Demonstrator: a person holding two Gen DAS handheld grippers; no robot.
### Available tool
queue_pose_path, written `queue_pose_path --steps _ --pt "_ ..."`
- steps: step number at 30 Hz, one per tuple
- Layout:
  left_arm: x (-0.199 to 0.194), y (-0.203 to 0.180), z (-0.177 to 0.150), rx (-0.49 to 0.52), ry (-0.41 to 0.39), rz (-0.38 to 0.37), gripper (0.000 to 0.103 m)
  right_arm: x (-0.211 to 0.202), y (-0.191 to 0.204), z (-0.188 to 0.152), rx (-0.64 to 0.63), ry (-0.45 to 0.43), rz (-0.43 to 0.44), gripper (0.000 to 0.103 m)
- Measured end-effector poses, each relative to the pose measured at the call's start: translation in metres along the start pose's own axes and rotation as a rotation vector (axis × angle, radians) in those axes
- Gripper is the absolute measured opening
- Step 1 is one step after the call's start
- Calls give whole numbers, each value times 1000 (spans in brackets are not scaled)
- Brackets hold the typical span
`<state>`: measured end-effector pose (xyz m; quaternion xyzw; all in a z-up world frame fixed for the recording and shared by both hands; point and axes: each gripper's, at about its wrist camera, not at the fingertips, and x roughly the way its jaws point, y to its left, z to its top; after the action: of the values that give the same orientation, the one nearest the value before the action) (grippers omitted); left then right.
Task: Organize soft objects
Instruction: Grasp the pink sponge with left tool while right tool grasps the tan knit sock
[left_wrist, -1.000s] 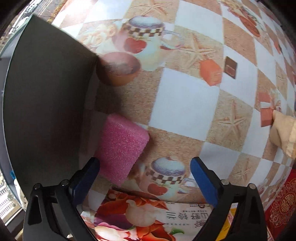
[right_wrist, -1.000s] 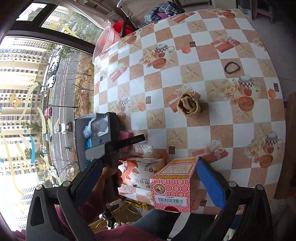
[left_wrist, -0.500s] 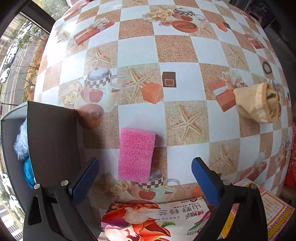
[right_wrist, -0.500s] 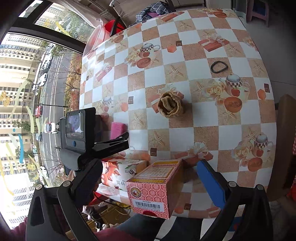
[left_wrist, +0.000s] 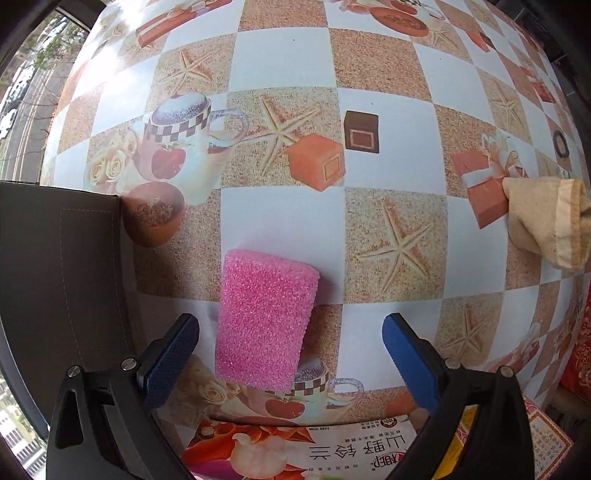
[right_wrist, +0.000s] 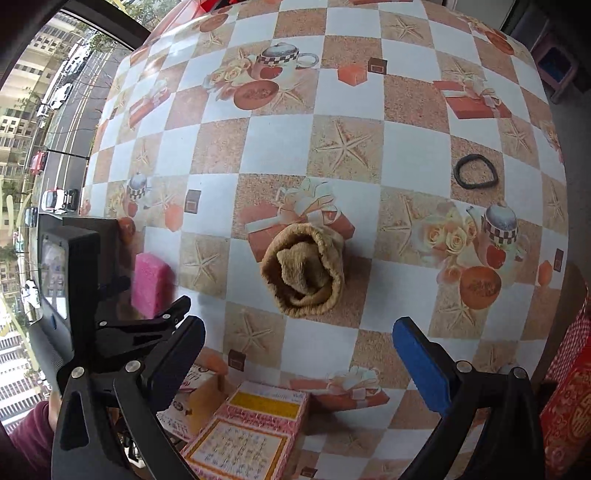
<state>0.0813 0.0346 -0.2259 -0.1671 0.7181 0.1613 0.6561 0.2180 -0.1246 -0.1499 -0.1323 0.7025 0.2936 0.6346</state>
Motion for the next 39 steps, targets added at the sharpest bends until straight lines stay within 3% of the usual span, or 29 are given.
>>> queue_pose_path --steps 12,24,26,27,28,30,31,32,39 --pt "32 -6 11 -38 24 -58 103 72 -6 24 6 76 -36 103" --pt "24 1 13 -40 37 -58 103 59 -12 28 3 15 -3 103" --pt "16 -4 10 -34 24 -52 101 54 -8 28 -26 0 -6 88" --pt "14 -5 10 -25 16 -52 99 53 -5 28 -41 2 -10 72" --pt "11 -7 9 -14 4 -54 93 52 -2 27 -53 10 -14 56" --pt "2 -14 9 17 -30 -53 73 54 2 26 -72 31 -18 46" --pt "-3 -17 9 36 -47 -49 48 54 2 25 -77 29 -16 43" --pt "-6 -20 11 54 -50 -43 46 52 3 24 -77 27 -13 37" --pt "-32 -19 16 56 -101 -82 46 21 -11 16 -58 -36 27 37"
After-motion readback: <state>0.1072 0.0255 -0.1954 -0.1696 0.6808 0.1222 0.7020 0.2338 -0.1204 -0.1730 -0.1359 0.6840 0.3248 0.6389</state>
